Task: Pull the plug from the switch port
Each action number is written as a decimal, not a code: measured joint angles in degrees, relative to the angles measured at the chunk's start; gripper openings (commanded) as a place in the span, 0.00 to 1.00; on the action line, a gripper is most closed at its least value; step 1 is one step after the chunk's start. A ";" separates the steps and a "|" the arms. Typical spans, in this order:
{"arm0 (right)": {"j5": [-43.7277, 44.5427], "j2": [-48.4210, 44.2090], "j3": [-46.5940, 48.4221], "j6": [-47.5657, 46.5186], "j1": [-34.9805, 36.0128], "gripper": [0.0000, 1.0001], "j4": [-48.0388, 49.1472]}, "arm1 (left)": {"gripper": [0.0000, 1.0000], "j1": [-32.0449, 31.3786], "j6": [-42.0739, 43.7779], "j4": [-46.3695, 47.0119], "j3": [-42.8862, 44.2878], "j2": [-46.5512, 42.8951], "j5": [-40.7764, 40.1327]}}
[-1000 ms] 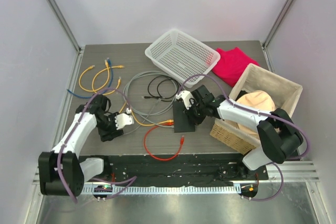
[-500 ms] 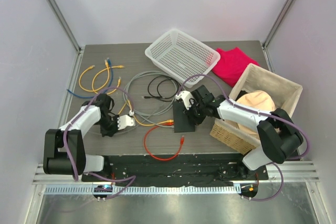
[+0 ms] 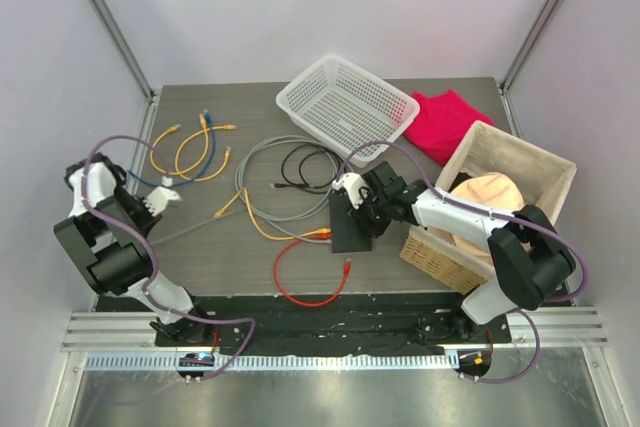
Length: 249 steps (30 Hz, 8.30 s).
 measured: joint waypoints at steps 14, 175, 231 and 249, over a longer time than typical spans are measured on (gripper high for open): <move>0.20 2.01 2.08 -0.22 0.00 0.08 -0.42 | 0.00 5.11 -14.21 -4.31 9.25 -8.76 24.92; 3.10 1.27 2.16 -8.50 -0.39 0.01 -3.19 | 0.00 -59.91 -62.12 18.49 26.12 38.21 58.10; 2.97 1.20 1.73 -8.92 -0.39 0.01 -2.19 | 0.73 -54.25 -77.02 24.65 8.96 -11.56 9.99; 2.58 3.56 4.17 -8.81 -0.37 0.01 -1.99 | 0.00 -48.30 -73.70 23.63 8.81 2.01 16.81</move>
